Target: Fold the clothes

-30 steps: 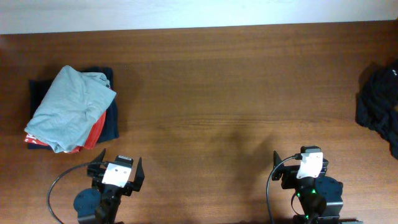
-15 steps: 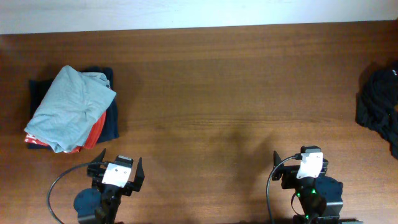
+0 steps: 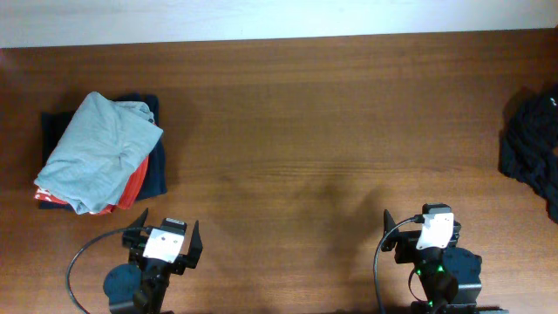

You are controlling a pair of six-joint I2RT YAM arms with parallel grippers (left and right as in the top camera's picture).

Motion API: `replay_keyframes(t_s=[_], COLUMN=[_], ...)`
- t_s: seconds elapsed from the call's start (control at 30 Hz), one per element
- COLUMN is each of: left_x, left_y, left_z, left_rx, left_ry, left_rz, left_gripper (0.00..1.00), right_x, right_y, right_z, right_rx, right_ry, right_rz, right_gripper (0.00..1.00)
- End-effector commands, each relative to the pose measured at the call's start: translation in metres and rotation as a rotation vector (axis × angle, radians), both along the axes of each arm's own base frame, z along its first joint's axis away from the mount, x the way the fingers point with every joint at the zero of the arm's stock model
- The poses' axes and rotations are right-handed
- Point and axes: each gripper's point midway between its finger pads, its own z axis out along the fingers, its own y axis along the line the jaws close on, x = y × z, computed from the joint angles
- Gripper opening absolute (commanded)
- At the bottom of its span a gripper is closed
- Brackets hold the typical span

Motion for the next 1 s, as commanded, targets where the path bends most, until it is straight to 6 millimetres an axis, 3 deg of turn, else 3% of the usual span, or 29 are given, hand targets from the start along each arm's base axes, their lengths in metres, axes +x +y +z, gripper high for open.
replay_keyframes(t_s=[0.0, 0.17, 0.27, 0.4, 0.67, 0.83, 0.97], left_x=[0.000, 0.002, -0.002, -0.007, -0.005, 0.000, 0.020], left_y=[-0.003, -0.005, -0.022, -0.048, -0.051, -0.042, -0.034], left_z=[-0.002, 0.005, 0.003, 0.018, 0.121, 0.160, 0.184], left_rx=[-0.013, -0.014, -0.048, -0.087, -0.196, -0.236, -0.260], left_ry=[-0.001, -0.031, -0.020, -0.077, -0.413, -0.408, -0.299], left_rz=[-0.013, -0.028, -0.122, -0.279, -0.291, -0.229, -0.178], left_gripper=[0.99, 1.00, 0.99, 0.99, 0.99, 1.00, 0.99], right_x=[0.000, -0.004, -0.004, -0.001, -0.005, 0.003, 0.020], right_y=[0.008, 0.034, 0.045, 0.055, 0.053, 0.042, 0.041], right_z=[0.000, 0.004, 0.013, 0.038, 0.136, 0.165, 0.179], right_rx=[0.021, 0.078, 0.099, 0.103, 0.078, 0.145, 0.161], right_ry=[-0.008, -0.015, -0.051, -0.155, -0.414, -0.327, -0.194], right_rz=[0.043, 0.185, 0.251, 0.316, 0.313, 0.226, 0.212], right_gripper=[0.99, 0.99, 0.99, 0.99, 0.99, 0.99, 0.98])
